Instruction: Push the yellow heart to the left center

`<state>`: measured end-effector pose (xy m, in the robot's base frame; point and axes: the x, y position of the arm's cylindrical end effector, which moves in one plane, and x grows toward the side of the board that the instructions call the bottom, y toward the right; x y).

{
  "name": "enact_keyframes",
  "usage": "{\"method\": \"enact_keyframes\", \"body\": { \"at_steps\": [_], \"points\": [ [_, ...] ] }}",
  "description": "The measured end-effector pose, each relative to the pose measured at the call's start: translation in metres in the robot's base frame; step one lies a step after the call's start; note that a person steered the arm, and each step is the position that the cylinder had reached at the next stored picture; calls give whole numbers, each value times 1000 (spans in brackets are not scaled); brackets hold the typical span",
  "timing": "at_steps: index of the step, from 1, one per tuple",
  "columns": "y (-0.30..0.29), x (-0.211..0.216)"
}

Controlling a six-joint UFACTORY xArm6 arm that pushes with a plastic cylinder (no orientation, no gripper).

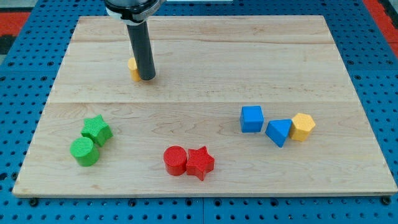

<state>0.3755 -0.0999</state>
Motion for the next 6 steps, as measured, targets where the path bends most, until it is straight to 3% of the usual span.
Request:
{"method": "enact_keyframes", "body": {
  "at_steps": [1, 3, 5, 6],
  "points": [
    [24, -17],
    [-70, -1],
    [186, 1],
    [318, 34]
  ]
}}
